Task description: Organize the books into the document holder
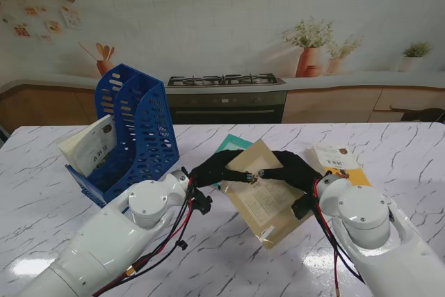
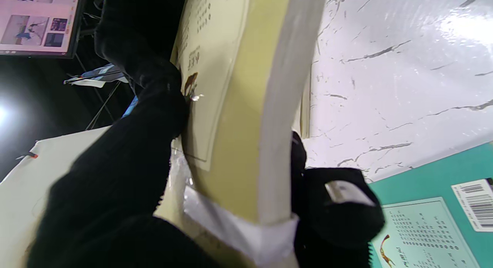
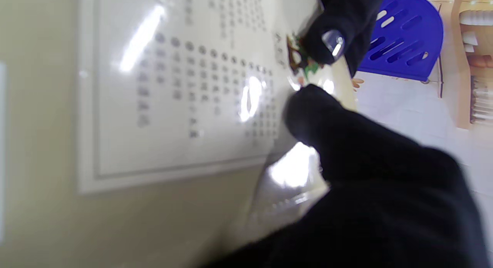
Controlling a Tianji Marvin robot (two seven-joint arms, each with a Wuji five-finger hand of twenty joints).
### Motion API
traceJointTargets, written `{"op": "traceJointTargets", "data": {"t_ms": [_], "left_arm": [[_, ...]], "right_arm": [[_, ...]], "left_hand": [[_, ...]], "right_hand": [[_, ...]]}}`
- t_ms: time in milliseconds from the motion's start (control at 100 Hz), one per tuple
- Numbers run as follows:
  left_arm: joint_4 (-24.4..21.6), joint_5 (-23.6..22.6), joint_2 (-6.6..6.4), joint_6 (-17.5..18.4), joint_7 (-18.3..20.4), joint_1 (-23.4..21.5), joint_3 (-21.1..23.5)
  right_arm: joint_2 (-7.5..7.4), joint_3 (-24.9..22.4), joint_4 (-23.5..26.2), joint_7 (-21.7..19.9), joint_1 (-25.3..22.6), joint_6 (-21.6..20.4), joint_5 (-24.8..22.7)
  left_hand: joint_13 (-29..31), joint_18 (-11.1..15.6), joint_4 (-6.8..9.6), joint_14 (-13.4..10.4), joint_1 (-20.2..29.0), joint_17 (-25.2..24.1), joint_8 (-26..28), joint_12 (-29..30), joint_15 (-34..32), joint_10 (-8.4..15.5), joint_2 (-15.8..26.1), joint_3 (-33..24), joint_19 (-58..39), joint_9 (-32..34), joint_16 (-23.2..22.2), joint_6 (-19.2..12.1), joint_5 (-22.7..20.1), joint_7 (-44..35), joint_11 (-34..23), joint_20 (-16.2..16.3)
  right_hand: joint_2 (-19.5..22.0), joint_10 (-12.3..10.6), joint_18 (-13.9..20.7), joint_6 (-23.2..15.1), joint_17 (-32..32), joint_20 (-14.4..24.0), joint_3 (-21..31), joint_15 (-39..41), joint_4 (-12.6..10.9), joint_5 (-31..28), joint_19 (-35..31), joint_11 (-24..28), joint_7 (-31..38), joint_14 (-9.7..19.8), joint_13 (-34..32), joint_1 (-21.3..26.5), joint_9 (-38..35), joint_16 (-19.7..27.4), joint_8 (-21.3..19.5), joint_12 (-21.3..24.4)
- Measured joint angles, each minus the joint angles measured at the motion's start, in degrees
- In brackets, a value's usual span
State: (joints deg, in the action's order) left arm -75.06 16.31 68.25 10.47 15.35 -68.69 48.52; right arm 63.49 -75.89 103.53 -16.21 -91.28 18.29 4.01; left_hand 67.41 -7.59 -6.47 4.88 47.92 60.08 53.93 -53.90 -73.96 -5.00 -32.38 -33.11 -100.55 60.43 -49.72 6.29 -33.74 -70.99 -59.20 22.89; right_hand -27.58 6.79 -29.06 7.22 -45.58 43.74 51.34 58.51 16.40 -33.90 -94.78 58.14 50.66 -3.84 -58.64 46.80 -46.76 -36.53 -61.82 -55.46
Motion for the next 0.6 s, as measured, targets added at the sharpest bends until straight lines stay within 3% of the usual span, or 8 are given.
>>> {"op": "traceJointTargets", "data": {"t_ms": [180,330,360,410,480,520,530,600], "left_arm": [[0.32,0.29,0.02,1.69,-0.04,-0.2,0.06],[-0.14,0.13,-0.32,1.8,1.2,-0.3,0.44],[-0.46,0.07,-0.45,1.71,1.38,-0.42,0.6],[-1.29,-0.36,-0.71,1.56,1.45,-0.79,0.95],[-2.85,-1.08,-0.98,1.25,1.27,-1.55,1.63],[-3.65,-1.26,-1.07,1.07,1.17,-1.98,2.01],[-3.82,-1.27,-1.09,1.03,1.15,-2.06,2.08],[-4.75,-1.27,-1.13,0.69,1.15,-2.66,2.74]], "right_arm": [[0.13,0.18,-0.3,1.0,-0.15,-1.42,0.83],[0.31,-0.14,-0.34,1.28,-0.74,-1.89,1.64],[0.34,-0.28,-0.29,1.23,-0.88,-1.88,1.9],[0.39,-0.67,-0.16,0.98,-1.18,-1.83,2.67],[0.4,-1.12,-0.1,0.66,-1.49,-1.88,3.13],[0.4,-1.27,-0.1,0.66,-1.63,-2.2,3.11],[0.4,-1.29,-0.11,0.66,-1.65,-2.31,3.09],[0.41,-1.42,-0.12,1.01,-1.84,-3.06,2.99]], "left_hand": [[1.14,0.03,-0.07,-0.03,-1.5,0.54,2.4,-1.2,-4.78,0.38,-2.02,-4.18,-0.78,4.64,2.99,0.58,-1.19,0.0,3.32,3.73],[1.85,0.12,-0.09,-0.54,-2.16,1.05,2.31,0.87,-6.85,-0.36,-3.95,-7.14,-0.99,7.5,4.93,2.25,-2.15,-0.15,5.98,7.28],[2.39,0.13,-0.09,-0.55,-2.16,1.22,2.3,1.41,-7.19,-0.37,-4.06,-7.21,-0.99,8.0,4.99,2.46,-2.33,-0.16,6.19,7.5],[2.39,0.14,-0.09,-0.55,-2.16,1.23,2.28,1.49,-7.47,-0.42,-4.22,-7.21,-1.0,8.14,5.01,2.6,-2.59,-0.16,6.19,7.88],[2.87,0.14,-0.09,-0.55,-2.29,1.59,2.28,1.82,-7.96,-0.62,-4.76,-7.65,-1.07,8.88,5.44,2.9,-3.24,-0.19,6.23,8.28],[3.11,0.14,-0.09,-0.55,-2.41,1.69,2.28,1.88,-8.2,-0.64,-4.84,-7.99,-1.1,9.32,5.55,2.9,-3.5,-0.34,6.23,8.51],[3.12,0.14,-0.09,-0.55,-2.65,1.69,2.28,1.88,-8.27,-0.64,-4.87,-8.24,-1.1,9.34,5.56,2.9,-3.56,-0.42,6.23,8.55],[3.21,0.14,-0.09,-0.55,-2.71,1.72,2.26,1.93,-8.64,-0.67,-5.47,-8.73,-1.12,9.56,5.66,2.9,-4.09,-0.44,6.23,8.7]], "right_hand": [[-0.67,-0.2,0.0,-0.21,0.14,0.07,0.0,0.99,0.0,-0.55,0.0,-0.91,0.0,0.0,0.0,0.0,-0.04,0.0,1.66,4.9],[-0.82,0.11,0.0,-1.25,0.3,0.07,-1.26,1.41,0.0,-0.82,0.0,-7.89,0.0,0.0,0.0,0.0,0.06,0.91,10.85,12.36],[-0.82,0.62,0.0,-2.37,0.82,0.07,-2.73,1.44,-0.3,-0.14,0.0,-10.84,0.35,0.0,0.12,0.0,0.12,1.85,16.08,14.32],[-0.82,1.2,0.0,-3.74,1.67,0.07,-4.63,1.5,-0.65,0.42,0.07,-14.24,0.77,0.0,0.41,0.0,1.5,3.23,20.78,16.82],[-0.76,1.57,0.0,-3.75,3.17,0.02,-7.52,-0.69,-1.66,1.94,1.07,-16.84,-0.4,0.0,1.07,-0.55,3.04,3.91,24.16,20.57],[-0.56,1.69,0.0,-3.75,3.93,-0.23,-9.42,-2.93,-2.37,1.87,2.58,-17.8,-3.33,-0.04,1.35,-2.04,3.93,3.91,24.67,22.83],[-0.39,1.83,0.0,-3.72,4.33,-0.24,-9.72,-3.89,-3.56,1.8,3.08,-18.44,-5.62,-0.06,1.45,-3.17,4.8,3.99,24.46,23.98],[2.69,2.1,0.02,-3.59,5.18,-0.9,-11.59,-7.86,-6.38,1.68,4.42,-20.24,-14.21,-0.16,2.4,-7.8,6.22,4.6,19.53,25.57]]}}
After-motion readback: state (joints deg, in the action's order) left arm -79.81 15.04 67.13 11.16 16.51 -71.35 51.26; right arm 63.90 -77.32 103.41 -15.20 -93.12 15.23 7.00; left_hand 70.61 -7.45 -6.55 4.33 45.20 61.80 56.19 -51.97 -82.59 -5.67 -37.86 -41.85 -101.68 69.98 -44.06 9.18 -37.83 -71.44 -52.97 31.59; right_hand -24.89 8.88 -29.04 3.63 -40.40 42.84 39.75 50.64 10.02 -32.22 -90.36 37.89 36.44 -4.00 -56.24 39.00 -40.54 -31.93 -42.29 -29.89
